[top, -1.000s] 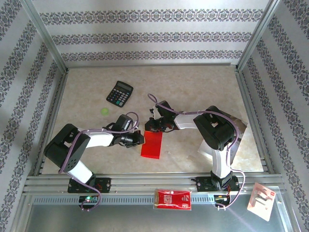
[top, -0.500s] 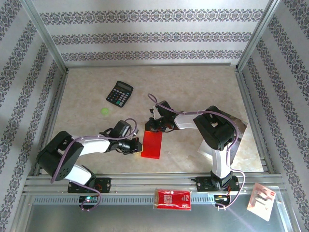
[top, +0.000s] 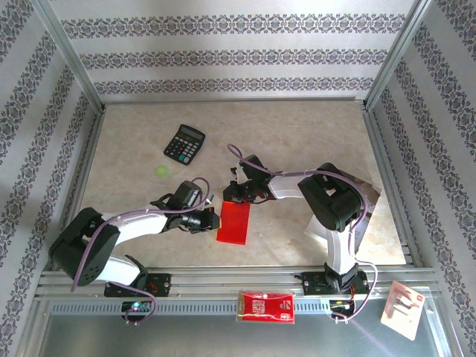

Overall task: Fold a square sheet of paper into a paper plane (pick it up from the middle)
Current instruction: First fold the square sheet of paper in half at the center of the table.

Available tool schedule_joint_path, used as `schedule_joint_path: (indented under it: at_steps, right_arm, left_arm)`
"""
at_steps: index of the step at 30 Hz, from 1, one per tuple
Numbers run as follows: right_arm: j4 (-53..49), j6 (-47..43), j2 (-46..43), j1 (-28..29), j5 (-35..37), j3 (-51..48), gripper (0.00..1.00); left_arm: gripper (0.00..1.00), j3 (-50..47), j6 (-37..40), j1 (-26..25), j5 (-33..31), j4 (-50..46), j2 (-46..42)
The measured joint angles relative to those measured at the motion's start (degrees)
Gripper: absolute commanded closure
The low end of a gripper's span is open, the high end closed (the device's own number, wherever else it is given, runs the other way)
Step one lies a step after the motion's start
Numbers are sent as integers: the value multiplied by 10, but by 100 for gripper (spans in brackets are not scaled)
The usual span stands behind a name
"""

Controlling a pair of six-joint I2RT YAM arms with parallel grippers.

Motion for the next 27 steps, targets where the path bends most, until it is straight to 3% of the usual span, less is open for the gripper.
schedule_joint_path:
  at_steps: [11, 27]
  right_arm:
    - [0, 1, 0, 0, 0, 0, 100]
    - [0, 11, 2, 0, 0, 0, 100]
  left_arm:
    - [100, -17, -1, -15, 11, 26, 35]
    - [100, -80, -24, -52, -3, 79, -15]
